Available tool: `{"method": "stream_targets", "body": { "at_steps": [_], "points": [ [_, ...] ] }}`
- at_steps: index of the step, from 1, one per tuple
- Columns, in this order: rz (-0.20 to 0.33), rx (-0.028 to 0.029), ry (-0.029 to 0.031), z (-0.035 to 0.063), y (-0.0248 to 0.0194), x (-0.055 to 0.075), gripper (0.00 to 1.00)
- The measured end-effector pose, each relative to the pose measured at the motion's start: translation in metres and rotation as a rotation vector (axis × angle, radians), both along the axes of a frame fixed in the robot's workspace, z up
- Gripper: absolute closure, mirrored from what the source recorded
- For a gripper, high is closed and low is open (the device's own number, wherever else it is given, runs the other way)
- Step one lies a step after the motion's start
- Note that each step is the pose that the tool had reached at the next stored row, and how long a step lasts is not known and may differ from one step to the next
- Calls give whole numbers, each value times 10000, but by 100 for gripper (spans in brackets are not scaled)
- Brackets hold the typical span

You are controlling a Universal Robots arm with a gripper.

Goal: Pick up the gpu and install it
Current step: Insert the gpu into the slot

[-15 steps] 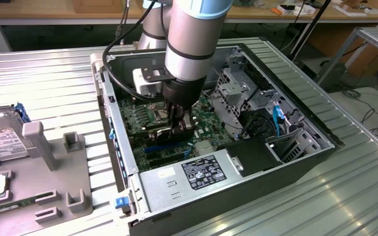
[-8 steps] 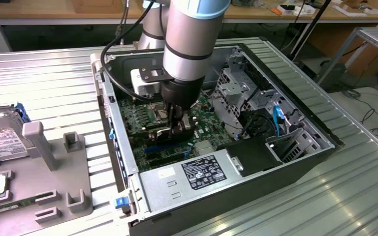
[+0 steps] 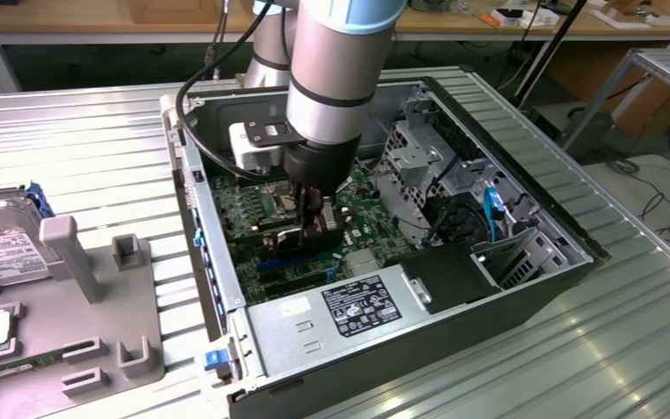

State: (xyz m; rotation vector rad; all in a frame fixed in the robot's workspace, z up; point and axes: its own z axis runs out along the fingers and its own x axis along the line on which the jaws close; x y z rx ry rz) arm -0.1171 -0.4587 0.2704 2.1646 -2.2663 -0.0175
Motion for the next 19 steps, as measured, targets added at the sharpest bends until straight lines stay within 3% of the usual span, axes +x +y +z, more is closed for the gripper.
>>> {"method": "stream_targets", "body": {
  "at_steps": [6,19],
  "points": [
    [98,5,0,-2,26,-1,73],
    [133,6,0,-40,24,-10,73]
  ]
}}
